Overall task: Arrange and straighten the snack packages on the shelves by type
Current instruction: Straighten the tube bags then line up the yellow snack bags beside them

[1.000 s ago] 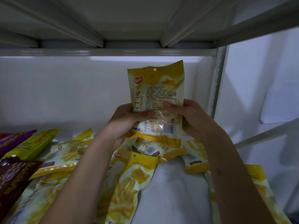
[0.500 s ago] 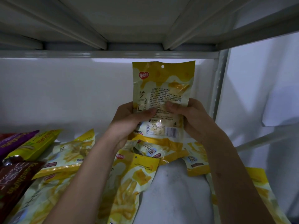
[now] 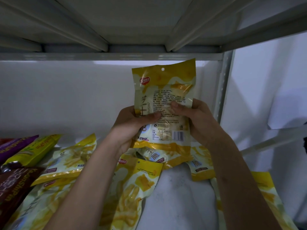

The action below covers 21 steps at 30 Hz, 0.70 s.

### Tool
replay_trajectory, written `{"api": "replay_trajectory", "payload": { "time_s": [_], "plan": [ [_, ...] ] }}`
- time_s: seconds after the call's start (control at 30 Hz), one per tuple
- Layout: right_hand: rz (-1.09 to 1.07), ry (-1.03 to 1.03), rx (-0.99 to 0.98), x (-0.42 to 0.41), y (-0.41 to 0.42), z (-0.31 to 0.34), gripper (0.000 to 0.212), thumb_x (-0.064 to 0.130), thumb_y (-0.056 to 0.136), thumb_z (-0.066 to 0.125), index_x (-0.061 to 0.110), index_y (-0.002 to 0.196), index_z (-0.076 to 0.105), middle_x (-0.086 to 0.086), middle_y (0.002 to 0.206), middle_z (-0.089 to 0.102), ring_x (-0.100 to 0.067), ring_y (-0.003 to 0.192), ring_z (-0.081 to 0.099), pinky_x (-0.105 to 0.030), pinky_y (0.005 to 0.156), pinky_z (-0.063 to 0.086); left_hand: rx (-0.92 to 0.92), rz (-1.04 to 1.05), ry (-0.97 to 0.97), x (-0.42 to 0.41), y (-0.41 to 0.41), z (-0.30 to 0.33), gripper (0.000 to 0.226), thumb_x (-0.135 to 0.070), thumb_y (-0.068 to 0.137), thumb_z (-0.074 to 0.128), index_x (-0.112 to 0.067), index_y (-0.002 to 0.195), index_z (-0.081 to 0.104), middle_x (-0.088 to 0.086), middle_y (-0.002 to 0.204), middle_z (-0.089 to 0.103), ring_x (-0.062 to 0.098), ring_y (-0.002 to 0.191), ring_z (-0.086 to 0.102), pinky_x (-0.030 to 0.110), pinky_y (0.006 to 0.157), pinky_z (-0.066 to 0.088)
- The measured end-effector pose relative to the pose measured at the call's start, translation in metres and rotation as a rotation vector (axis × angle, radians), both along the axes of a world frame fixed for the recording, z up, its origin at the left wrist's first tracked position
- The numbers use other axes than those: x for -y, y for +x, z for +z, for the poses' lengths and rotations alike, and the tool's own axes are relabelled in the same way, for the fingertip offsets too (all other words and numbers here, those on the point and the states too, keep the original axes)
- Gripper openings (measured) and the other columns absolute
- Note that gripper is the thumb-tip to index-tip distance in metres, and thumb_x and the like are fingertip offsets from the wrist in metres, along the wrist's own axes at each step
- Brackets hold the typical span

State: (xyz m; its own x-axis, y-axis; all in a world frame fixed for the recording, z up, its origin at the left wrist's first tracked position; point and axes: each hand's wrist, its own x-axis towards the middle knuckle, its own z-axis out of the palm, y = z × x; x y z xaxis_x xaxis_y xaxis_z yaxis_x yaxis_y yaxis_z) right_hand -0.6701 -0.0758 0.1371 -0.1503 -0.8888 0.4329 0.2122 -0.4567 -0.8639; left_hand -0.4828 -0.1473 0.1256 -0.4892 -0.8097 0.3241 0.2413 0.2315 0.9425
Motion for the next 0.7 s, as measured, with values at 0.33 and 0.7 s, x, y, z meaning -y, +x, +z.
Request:
{"api": "replay_trajectory", "payload": {
  "time_s": [0.33, 0.7],
  "plan": [
    [-0.015, -0.008, -0.058, -0.0024, -0.002, 0.0012, 0.035, 0.011, 0.08, 0.075, 0.003, 0.114, 0.072, -0.015, 0.115, 0.078, -0.032, 0.107, 0.076, -0.041, 0.085, 0.064, -0.069, -0.045, 0.076, -0.0025, -0.0023, 0.0022, 0.042, -0.021, 0.081, 0.076, 0.002, 0.116, 0.073, 0.02, 0.111, 0.078, 0.038, 0.101, 0.077, 0.046, 0.085, 0.064],
    [-0.142, -0.028, -0.081, 0.0031, -0.0009, -0.0021, 0.033, 0.017, 0.081, 0.077, 0.003, 0.111, 0.073, -0.017, 0.112, 0.078, -0.034, 0.105, 0.076, -0.052, 0.092, 0.062, -0.101, -0.123, 0.092, -0.0046, -0.0016, 0.0054, 0.048, -0.022, 0.082, 0.073, 0.004, 0.122, 0.07, 0.024, 0.119, 0.075, 0.041, 0.108, 0.074, 0.049, 0.093, 0.061]
  ]
}}
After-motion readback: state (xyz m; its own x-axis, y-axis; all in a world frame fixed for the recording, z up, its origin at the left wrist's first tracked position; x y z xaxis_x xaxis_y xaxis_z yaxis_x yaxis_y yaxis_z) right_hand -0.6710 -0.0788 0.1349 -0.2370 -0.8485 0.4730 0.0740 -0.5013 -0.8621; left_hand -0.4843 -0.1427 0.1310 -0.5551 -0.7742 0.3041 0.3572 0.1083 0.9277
